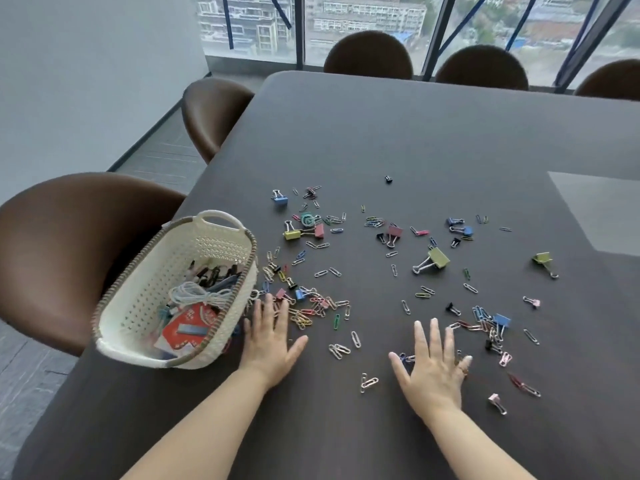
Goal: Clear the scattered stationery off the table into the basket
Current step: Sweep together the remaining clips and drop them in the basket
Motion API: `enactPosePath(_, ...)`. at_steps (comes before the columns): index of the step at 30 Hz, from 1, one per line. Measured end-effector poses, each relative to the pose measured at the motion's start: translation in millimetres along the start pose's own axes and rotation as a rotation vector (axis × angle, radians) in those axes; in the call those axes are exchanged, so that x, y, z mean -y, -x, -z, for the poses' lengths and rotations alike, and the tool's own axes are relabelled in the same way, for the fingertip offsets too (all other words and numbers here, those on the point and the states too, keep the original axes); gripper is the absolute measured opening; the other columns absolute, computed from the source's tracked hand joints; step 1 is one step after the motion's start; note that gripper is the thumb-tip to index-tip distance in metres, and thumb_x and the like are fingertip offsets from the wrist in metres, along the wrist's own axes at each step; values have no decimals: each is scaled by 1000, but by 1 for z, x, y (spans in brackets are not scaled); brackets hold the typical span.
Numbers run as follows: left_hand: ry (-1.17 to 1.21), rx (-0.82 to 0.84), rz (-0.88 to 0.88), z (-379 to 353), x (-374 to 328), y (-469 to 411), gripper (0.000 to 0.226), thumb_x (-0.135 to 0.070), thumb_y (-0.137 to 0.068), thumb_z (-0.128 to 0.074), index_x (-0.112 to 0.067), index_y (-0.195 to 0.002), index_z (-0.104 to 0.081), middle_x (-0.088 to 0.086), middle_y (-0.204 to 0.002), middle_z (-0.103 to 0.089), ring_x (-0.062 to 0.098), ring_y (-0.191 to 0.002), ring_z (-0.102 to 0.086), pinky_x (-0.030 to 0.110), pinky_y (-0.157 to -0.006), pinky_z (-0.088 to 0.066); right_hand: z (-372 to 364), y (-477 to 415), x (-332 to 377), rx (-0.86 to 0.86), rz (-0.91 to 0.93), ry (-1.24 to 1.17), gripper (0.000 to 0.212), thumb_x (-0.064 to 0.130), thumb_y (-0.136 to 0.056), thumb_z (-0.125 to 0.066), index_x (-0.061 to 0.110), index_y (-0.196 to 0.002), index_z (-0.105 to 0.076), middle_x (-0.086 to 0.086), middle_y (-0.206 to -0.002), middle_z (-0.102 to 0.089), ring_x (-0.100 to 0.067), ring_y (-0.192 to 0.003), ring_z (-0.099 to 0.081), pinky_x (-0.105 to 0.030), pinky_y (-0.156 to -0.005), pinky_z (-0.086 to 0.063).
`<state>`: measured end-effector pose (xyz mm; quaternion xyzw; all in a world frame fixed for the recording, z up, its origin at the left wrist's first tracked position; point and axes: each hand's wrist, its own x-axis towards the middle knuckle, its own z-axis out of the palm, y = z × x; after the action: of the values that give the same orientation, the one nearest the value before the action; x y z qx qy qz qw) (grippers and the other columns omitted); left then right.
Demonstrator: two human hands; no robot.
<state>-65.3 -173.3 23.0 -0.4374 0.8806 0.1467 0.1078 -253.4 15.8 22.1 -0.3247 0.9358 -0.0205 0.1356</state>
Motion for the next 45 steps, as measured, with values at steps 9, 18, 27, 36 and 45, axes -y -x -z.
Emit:
enactPosePath(9,15,-27,-209,-23,-91,-13,95,-72,-64,11,-20,-144,11,-4,-154,16,12,-137,22,35,-111,10,-1,-33,-27,58,221,-88,79,66,-81,-7,23,-146,2,-2,-155,13,-17,-142,16,-38,-115,6)
enactPosePath(18,-221,1,-335,-38,-91,22,104,-90,-63,-7,-26,-145,-5,4,-155,-1,29,-139,9,65,-105,-6,7,-16,-86,-180,-2,-142,82,64,-80,-17,13,-145,-17,-11,-155,-9,-31,-143,-3,-56,-111,-3)
enactPosePath(27,-139,14,-274,-21,-139,-42,78,-63,-88,-19,-18,-144,12,1,-154,17,17,-139,19,43,-114,5,5,-29,-64,-20,-31,-263,74,52,-93,-29,13,-146,5,-9,-155,15,-23,-142,16,-38,-116,5)
enactPosePath(36,-159,-42,-352,-32,-107,-30,84,-76,-78,-2,-25,-145,-9,7,-152,-18,27,-140,3,61,-104,-15,-6,1,-57,17,85,37,110,88,-57,-30,20,-144,-22,-8,-152,-18,-32,-139,-9,-60,-106,-7)
enactPosePath(45,-120,-13,-192,-7,-155,-100,79,-68,-85,-19,-25,-144,14,0,-153,20,30,-138,21,58,-109,1,27,-83,-90,-92,-258,-5,104,83,-69,-29,23,-146,7,-8,-155,14,-35,-140,15,-62,-108,2)
